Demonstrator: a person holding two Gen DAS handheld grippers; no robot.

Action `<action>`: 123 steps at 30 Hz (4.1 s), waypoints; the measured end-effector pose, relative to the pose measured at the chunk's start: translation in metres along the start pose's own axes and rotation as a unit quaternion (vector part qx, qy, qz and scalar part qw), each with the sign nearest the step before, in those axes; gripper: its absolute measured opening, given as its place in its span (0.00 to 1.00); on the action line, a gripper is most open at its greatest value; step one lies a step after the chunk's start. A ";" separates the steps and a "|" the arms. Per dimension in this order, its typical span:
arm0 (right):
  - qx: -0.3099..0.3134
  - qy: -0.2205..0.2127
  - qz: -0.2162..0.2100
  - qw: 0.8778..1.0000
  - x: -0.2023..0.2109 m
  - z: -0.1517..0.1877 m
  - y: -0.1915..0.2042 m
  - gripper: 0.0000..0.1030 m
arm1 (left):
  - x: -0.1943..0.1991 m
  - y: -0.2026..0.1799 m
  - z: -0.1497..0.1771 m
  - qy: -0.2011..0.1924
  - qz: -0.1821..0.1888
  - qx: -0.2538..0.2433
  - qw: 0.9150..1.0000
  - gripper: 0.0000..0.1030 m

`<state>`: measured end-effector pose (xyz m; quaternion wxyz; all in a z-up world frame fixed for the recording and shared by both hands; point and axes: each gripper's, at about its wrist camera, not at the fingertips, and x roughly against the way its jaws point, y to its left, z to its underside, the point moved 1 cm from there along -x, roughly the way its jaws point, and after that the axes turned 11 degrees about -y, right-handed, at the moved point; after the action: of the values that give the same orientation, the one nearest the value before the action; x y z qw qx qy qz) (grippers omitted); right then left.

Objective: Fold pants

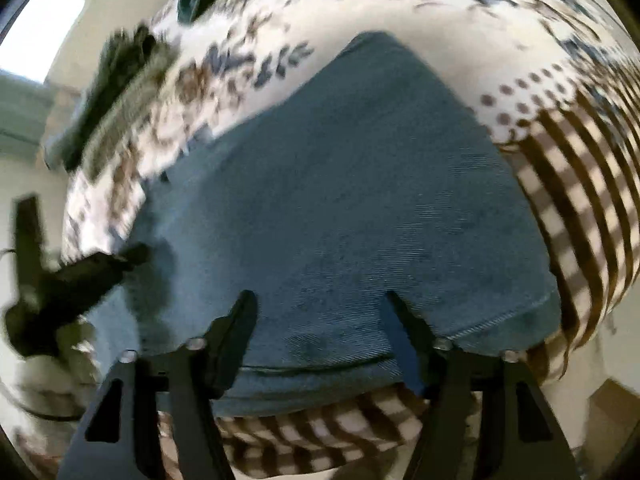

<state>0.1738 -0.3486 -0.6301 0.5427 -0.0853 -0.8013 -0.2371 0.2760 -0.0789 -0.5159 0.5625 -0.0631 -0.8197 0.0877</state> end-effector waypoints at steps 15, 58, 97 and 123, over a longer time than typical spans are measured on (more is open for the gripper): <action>0.089 0.043 0.020 0.995 0.023 -0.008 0.029 0.53 | 0.012 -0.009 0.104 0.042 -0.026 -0.040 0.998 0.61; 0.112 0.129 0.145 0.975 -0.027 -0.031 0.051 0.87 | 0.139 0.229 0.141 -0.204 0.056 0.360 0.909 0.12; 0.110 0.111 0.166 0.974 -0.045 -0.004 0.072 0.95 | 0.050 0.282 0.160 -0.181 0.118 0.448 0.867 0.47; 0.079 -0.012 0.107 0.991 0.060 -0.063 -0.078 0.95 | 0.190 -0.070 0.067 -0.277 0.211 0.144 0.926 0.08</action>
<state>0.1712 -0.4539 -0.5791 0.5603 -0.1306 -0.8101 -0.1129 0.1449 -0.1141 -0.3508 0.2849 -0.1257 -0.8890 0.3357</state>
